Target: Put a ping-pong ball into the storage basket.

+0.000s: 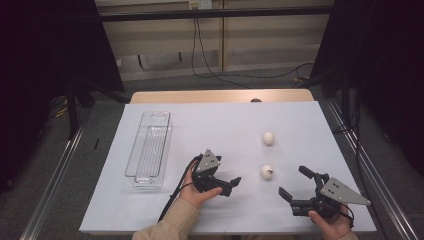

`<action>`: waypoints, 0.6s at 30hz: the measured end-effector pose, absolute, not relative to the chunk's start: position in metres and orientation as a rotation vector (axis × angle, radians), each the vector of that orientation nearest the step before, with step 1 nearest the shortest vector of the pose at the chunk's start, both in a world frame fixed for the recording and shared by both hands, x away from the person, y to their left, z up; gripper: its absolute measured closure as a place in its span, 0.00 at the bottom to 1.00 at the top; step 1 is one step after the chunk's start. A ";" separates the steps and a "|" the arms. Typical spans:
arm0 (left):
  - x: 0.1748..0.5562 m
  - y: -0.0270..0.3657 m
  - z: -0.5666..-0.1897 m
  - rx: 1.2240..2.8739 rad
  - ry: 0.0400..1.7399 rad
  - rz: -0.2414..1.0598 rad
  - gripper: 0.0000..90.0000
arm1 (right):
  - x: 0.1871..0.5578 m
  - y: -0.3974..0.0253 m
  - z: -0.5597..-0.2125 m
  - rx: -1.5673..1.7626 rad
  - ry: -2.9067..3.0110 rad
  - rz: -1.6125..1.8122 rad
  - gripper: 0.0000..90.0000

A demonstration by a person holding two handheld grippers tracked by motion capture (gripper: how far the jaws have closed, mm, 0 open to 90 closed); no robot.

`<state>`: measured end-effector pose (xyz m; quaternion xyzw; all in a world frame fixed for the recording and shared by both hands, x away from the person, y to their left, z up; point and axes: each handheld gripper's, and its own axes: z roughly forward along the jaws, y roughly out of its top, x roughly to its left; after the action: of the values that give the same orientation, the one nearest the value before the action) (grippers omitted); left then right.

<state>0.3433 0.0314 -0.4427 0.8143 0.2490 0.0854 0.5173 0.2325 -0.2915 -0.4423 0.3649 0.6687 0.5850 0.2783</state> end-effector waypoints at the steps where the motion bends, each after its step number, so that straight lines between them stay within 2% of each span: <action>1: 0.343 0.031 -0.443 1.958 0.598 0.204 0.03 | 0.233 -0.292 -0.442 0.973 1.795 1.568 0.03; 18: 0.345 0.022 -0.442 1.968 0.592 0.191 0.03 | 0.233 -0.292 -0.442 0.979 1.793 1.572 0.03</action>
<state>0.3449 0.0216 -0.4415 0.8184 0.2460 0.0794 0.5132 0.2325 -0.2924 -0.4422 0.3647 0.6682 0.5857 0.2782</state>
